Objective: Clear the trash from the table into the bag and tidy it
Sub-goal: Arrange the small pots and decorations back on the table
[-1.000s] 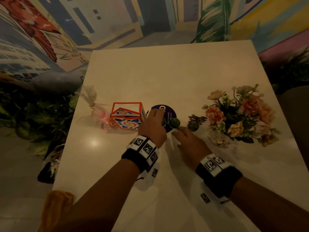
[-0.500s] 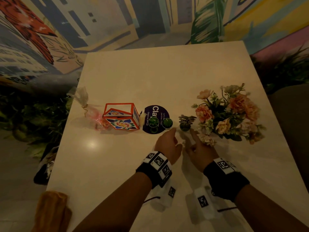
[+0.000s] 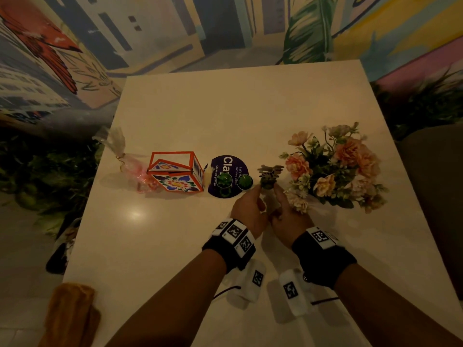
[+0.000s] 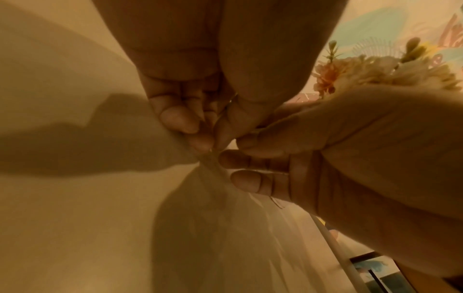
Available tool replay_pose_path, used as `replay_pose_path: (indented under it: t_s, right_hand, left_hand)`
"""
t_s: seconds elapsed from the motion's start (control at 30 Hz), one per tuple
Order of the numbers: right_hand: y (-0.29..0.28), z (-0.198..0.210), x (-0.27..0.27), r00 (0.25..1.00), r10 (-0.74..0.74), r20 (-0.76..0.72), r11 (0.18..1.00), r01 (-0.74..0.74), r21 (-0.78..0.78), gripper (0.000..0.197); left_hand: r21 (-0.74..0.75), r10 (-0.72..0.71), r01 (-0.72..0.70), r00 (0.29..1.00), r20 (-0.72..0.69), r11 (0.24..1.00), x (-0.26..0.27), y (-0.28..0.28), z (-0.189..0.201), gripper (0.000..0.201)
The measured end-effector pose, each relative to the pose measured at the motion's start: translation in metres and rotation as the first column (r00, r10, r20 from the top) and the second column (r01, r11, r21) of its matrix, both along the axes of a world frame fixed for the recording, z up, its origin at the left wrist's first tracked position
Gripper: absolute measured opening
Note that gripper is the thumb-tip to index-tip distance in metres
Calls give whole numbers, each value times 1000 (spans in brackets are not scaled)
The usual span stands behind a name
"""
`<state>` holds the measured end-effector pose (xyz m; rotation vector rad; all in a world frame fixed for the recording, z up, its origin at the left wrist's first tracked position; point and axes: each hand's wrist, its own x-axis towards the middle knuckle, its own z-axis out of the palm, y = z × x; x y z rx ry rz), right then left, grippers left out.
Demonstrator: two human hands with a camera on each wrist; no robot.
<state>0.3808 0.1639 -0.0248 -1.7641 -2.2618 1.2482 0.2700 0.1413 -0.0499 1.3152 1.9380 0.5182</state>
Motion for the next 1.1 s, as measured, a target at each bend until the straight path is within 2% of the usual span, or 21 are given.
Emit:
replay_pose_path:
  t_s: [0.17,0.23,0.37,0.4,0.47,0.53,0.63,0.7,0.8,0.87,0.93,0.97,1.03,1.1]
  right_hand:
    - [-11,0,16,1000,19,-20,999,-20,-27,65]
    - [-21,4,36,998,46,-45,997,-48,-54,63]
    - [-35,14,94,999,-20,-26,994,17,-104,29]
    - [-33,15,107,998,-60,-17,994,58,-88,20]
    - [-23,14,127,988,-153,-3,988,153,-27,16]
    - [-6,16,135,966,-259,-20,965,260,44,22]
    - [20,12,134,897,-420,-133,907,421,-22,48]
    - [34,6,129,894,-397,-206,916,399,-33,64]
    - [49,-2,121,923,-291,-251,954,298,-12,78]
    - [56,-4,115,928,-279,-247,960,274,-56,87]
    - [62,-7,111,914,-281,-293,959,253,-129,95]
    - [63,-8,110,919,-250,-305,967,220,-128,93]
    - [65,-9,110,925,-230,-303,973,211,-95,75]
    - [67,-9,110,905,-260,-338,966,239,-103,66]
  left_hand:
    - [-32,-9,9,1000,9,999,-4,-4,-1,67]
    - [-11,-6,6,1000,-12,1000,-5,-9,-2,63]
    - [24,-86,88,994,-70,996,7,-17,1,34]
    - [28,-101,103,993,-67,994,12,-17,0,32]
    - [22,-93,95,994,-53,995,26,-12,0,32]
    - [48,-49,50,999,-23,998,40,-5,-2,30]
    - [109,-25,26,1000,-15,994,57,3,-5,30]
    - [133,-10,11,1000,-13,991,63,9,-5,35]
    - [122,-29,24,999,36,992,72,14,-3,45]
    - [90,43,-62,979,200,994,76,15,-1,45]
    - [82,126,-155,950,285,985,77,19,-2,46]
    - [56,100,-120,955,280,991,79,21,-3,45]
    - [9,48,-52,959,278,999,81,22,-3,44]
    - [-15,168,-171,936,308,985,80,22,-5,43]
